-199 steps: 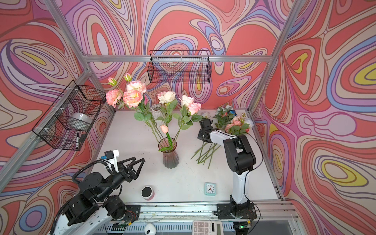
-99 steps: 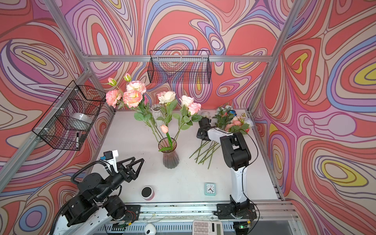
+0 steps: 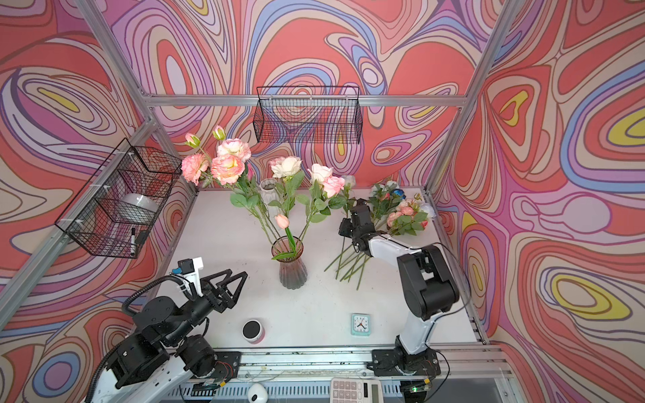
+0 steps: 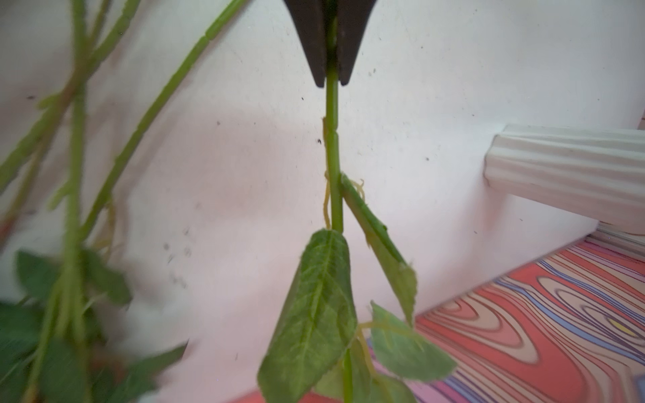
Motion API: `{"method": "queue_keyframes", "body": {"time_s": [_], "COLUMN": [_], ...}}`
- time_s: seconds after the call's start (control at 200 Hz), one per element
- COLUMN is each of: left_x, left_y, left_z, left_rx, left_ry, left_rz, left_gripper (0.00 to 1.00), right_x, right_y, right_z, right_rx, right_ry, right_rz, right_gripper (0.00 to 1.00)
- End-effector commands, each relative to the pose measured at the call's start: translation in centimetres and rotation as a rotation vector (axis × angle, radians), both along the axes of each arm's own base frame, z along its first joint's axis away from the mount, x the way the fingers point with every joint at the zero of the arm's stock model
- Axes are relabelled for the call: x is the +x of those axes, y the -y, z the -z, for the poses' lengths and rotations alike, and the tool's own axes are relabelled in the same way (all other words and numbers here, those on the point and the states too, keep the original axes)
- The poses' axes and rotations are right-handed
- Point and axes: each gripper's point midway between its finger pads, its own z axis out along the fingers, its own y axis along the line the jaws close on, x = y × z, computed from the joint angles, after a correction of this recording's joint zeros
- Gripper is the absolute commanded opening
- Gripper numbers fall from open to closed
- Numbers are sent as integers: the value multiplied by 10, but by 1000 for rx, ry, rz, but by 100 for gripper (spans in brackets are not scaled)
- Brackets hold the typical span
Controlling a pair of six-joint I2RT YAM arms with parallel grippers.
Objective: Arrange the flowers into the vase
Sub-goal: 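Lift the white rose upright out of the pile with the right gripper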
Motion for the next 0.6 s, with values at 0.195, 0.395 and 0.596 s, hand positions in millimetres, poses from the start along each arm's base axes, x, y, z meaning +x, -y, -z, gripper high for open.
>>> {"method": "queue_keyframes", "body": {"time_s": [0.195, 0.395, 0.596], "left_x": [3, 3, 3], "left_y": [-1, -2, -3], "left_z": [-3, -8, -9], "left_rx": [10, 11, 19], "left_ry": [-3, 4, 5], "left_rz": [-16, -18, -22], "left_gripper": [94, 94, 94], "right_x": [-22, -60, -109], "right_y": [37, 49, 37], "right_z": [-125, -182, -233], "right_rx": [-132, -136, -36], "right_ry": [409, 521, 613], "right_rz": [171, 224, 124], "right_gripper": [0, 0, 0]}}
